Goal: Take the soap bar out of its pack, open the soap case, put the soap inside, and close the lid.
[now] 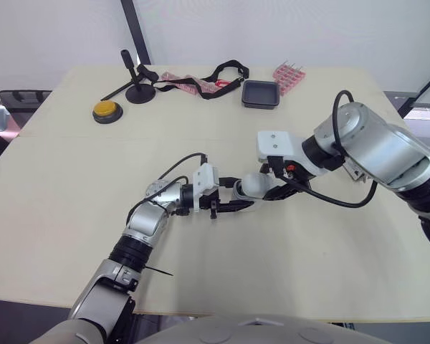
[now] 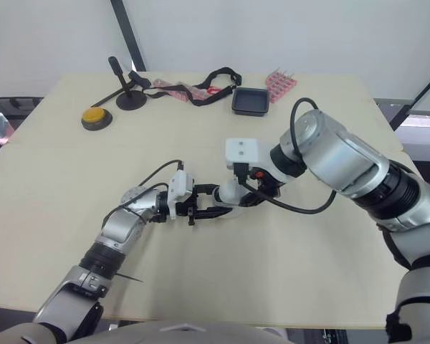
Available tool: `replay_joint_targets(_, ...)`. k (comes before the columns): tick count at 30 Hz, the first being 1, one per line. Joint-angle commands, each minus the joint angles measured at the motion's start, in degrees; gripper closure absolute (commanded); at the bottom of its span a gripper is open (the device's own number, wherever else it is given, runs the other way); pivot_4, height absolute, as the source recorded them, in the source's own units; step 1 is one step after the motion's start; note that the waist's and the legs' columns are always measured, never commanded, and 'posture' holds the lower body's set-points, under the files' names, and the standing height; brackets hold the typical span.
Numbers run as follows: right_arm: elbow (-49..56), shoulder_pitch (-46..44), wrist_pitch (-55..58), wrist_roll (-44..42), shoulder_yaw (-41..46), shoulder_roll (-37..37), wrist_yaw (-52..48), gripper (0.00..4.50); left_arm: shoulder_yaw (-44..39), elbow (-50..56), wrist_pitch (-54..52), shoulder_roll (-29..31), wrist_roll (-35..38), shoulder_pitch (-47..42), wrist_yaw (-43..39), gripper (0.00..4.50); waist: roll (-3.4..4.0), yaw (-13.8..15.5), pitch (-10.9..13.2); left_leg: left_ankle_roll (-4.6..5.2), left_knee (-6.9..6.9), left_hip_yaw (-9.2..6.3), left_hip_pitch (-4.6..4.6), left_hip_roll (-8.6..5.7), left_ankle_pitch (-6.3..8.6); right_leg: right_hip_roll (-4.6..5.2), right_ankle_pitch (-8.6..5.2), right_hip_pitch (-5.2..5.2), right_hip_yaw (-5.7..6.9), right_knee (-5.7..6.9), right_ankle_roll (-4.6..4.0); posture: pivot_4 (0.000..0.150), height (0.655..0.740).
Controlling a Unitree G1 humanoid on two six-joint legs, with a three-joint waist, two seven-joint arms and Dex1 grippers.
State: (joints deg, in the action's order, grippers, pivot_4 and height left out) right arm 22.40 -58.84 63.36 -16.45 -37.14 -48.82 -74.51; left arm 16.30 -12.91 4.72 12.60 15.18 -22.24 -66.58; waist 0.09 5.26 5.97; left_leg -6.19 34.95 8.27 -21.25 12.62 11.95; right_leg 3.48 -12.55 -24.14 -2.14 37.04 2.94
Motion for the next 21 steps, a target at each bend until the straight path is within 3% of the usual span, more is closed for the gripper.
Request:
replay_joint_targets(1,1.45,-0.91,0.41,-1.26,2.55,-0.65,-0.16,1.28,-0.09,1.08,-0.13,0.56,0.22,0.09,-0.26,2.59,0.0,-0.01,0.0,0.0,0.0,0.0,0.0,0.0,0.0,0.0,0.0,0.0,0.0,0.0,0.0,0.15,0.74)
replay_joint_targets(6,1.47,-1.06,0.87,-1.98,2.94,-0.81,0.36,1.28,0.01,1.15,-0.27,0.6,0.25,0.09,-0.4,2.59,0.0,0.0,0.0,0.0,0.0,0.0,0.0,0.0,0.0,0.0,0.0,0.0,0.0,0.0,0.0,0.15,0.74)
replay_joint_targets(11,1.35,-0.79,1.16,-2.29,2.67,-0.08,0.87,2.56,0.04,0.89,-0.21,0.5,0.12,-0.06,-0.36,2.59,-0.01,-0.01,0.0,0.0,0.0,0.0,0.01,0.0,0.0,0.0,0.0,0.0,-0.01,0.0,0.0,0.15,0.74)
replay_joint_targets(21,0.53,-2.07,0.17,-2.01,2.21,1.11,0.8,2.56,0.01,0.77,-0.05,0.37,-0.02,0.1,0.13,2.59,0.0,-0.04,0.0,0.0,-0.01,0.0,0.04,0.0,0.0,0.0,0.0,0.01,-0.01,0.01,0.0,0.15,0.74)
